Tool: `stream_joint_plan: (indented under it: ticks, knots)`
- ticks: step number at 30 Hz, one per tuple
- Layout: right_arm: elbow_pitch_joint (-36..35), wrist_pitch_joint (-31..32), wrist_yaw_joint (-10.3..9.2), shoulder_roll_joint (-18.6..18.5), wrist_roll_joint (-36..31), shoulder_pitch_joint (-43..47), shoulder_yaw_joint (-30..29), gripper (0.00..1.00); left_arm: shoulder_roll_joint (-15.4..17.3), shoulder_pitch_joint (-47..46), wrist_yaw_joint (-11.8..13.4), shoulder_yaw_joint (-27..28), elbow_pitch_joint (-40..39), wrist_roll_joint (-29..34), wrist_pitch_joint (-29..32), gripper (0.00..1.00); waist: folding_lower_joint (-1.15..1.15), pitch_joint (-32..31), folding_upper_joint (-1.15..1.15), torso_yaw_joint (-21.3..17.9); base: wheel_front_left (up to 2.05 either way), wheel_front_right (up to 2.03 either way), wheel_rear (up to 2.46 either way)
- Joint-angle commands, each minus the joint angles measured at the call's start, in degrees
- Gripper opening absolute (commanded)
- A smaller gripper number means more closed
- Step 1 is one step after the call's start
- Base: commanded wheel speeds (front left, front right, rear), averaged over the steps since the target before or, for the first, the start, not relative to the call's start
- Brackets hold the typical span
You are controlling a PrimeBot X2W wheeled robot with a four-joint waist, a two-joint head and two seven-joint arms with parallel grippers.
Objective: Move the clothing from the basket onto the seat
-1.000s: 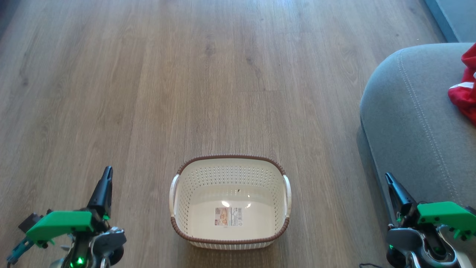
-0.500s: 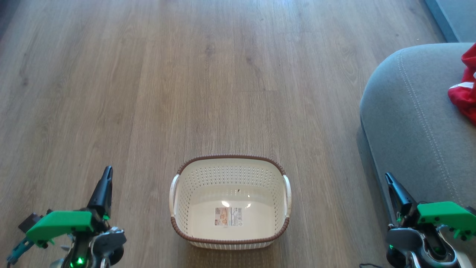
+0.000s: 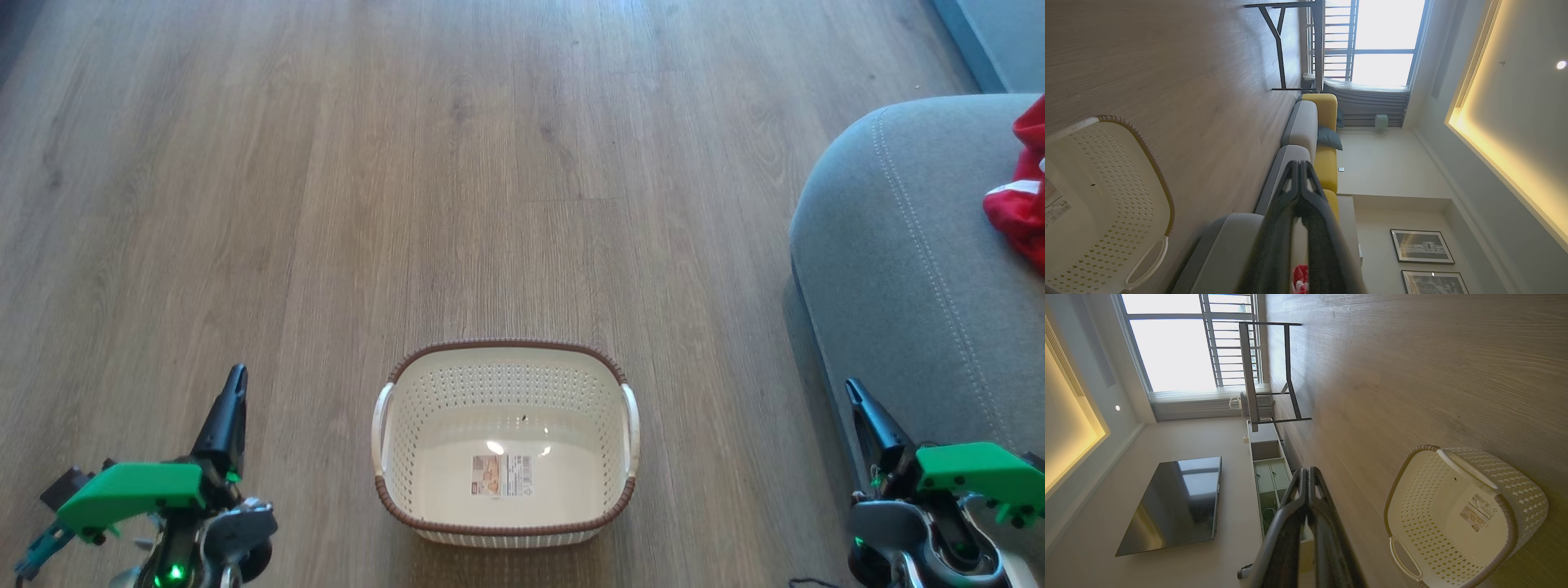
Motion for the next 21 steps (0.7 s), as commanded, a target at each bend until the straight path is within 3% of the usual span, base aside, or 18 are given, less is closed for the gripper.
stream_joint_plan:
  ticks: [1,21]
  knots:
    - [-2.1,0.5,0.4,-0.7,0.3,-2.7,1.0,0.0,0.2,-3.2,-0.4,2.1,-2.0,-0.2,0.4,0.0,0.0,0.0,0.0,0.0,0.0,0.0,0.0]
    - [-2.1,0.5,0.4,-0.7,0.3,-2.7,1.0,0.0,0.2,-3.2,-0.4,2.1,-2.0,-0.2,0.4,0.0,0.0,0.0,0.0,0.0,0.0,0.0,0.0]
